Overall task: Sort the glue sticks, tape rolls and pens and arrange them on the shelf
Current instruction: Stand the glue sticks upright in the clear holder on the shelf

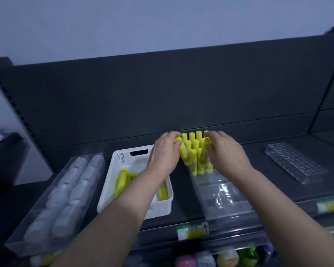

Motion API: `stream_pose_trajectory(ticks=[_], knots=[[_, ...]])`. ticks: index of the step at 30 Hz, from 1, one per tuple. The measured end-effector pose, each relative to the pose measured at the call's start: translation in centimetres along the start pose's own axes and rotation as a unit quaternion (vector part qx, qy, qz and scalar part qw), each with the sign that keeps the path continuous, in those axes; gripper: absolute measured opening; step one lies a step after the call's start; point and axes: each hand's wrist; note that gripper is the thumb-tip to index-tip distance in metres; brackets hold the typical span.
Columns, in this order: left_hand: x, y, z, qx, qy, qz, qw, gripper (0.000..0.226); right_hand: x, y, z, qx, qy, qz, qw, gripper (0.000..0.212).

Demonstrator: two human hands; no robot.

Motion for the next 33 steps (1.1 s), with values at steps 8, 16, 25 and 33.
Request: stream_pose_trajectory(ticks=[8, 16, 25, 33], knots=[[0.7, -5.3, 4.0, 0.032, 0.03, -0.088, 0.995, 0.032, 0.4, 1.7, 6.9, 0.077, 0.004, -0.04, 0.996, 0.03], [-0.2, -6.8, 4.5, 0.127, 0.038, -0.152, 0.979, 0.032, 1.0, 1.0, 7.6, 0.12, 0.072, -0.066, 0.988, 0.03], [-1.7, -6.8, 4.1, 0.099, 0.081, -0.126, 0.984, 0.037, 1.4, -0.1, 6.9, 0.113, 0.113, -0.084, 0.984, 0.031], [-2.2, -4.3, 2.5, 0.135, 0.083, -0.091, 0.983, 0.035, 1.0, -2.2, 6.1, 0.021, 0.12, -0.131, 0.984, 0.033]])
Point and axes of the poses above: each hand's wrist, its own x-axis towards the middle knuckle, its own y-axis out of the back of the hand, z = x × y, and after that the axes turned 12 degrees about -y, right-handed
